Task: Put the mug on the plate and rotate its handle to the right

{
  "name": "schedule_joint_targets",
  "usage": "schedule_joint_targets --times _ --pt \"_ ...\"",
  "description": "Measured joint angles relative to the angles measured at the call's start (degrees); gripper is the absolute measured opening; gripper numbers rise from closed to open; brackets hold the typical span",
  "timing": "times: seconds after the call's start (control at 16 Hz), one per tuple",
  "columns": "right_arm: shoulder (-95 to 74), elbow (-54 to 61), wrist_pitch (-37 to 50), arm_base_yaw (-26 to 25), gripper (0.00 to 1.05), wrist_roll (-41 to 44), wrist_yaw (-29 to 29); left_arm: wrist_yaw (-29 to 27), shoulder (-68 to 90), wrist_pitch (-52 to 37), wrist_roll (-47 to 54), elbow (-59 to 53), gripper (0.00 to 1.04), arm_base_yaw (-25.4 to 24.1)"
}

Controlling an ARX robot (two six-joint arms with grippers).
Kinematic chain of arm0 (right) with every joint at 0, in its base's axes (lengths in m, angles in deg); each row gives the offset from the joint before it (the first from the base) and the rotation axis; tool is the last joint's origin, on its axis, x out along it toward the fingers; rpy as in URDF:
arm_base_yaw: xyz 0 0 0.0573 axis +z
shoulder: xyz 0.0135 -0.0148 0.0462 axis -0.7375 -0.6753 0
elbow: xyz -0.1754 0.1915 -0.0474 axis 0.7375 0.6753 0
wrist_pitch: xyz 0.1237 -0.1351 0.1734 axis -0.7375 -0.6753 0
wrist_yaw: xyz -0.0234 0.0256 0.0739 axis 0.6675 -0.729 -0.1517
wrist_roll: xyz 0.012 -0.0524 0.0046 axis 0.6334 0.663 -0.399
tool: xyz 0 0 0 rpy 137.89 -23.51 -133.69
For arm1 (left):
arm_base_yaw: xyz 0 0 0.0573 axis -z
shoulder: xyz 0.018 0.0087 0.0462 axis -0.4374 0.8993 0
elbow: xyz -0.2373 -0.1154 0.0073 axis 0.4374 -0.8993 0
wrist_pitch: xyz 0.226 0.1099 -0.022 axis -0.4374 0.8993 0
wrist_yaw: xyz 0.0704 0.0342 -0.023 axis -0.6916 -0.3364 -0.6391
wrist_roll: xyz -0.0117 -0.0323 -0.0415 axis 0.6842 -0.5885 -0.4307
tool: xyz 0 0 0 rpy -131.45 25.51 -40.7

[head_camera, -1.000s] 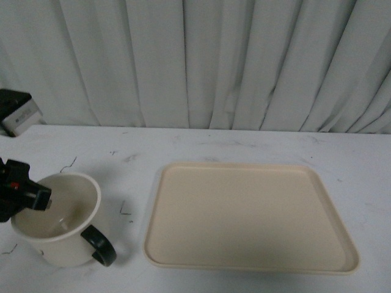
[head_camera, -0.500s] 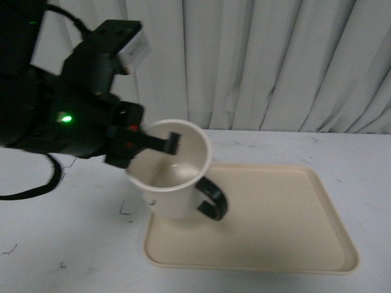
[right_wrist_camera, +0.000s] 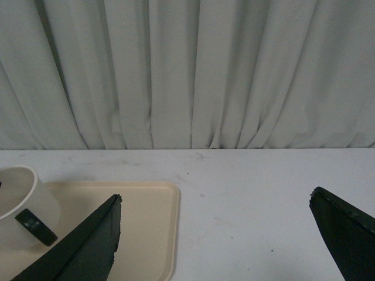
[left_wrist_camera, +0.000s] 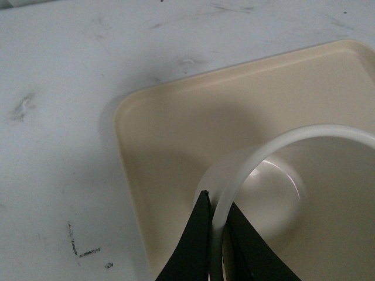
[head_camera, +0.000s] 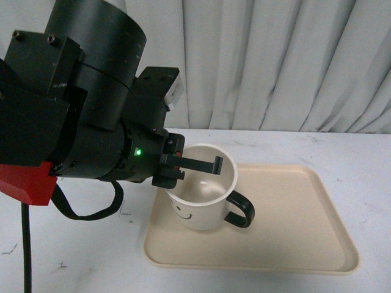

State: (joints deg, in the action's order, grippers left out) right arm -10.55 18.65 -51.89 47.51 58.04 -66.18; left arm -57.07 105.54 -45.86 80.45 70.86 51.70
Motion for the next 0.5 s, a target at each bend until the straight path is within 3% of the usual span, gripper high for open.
schedule_joint_targets --times 0.31,0.5 --pt "0.00 0.00 0.00 0.00 0.98 0.00 0.00 0.68 4.28 -0.55 -3.02 0.11 0.03 -1.60" --pt "0.00 0.00 0.00 0.00 0.98 0.00 0.00 0.83 4.37 0.00 -3.30 0.46 0.14 -1.33"
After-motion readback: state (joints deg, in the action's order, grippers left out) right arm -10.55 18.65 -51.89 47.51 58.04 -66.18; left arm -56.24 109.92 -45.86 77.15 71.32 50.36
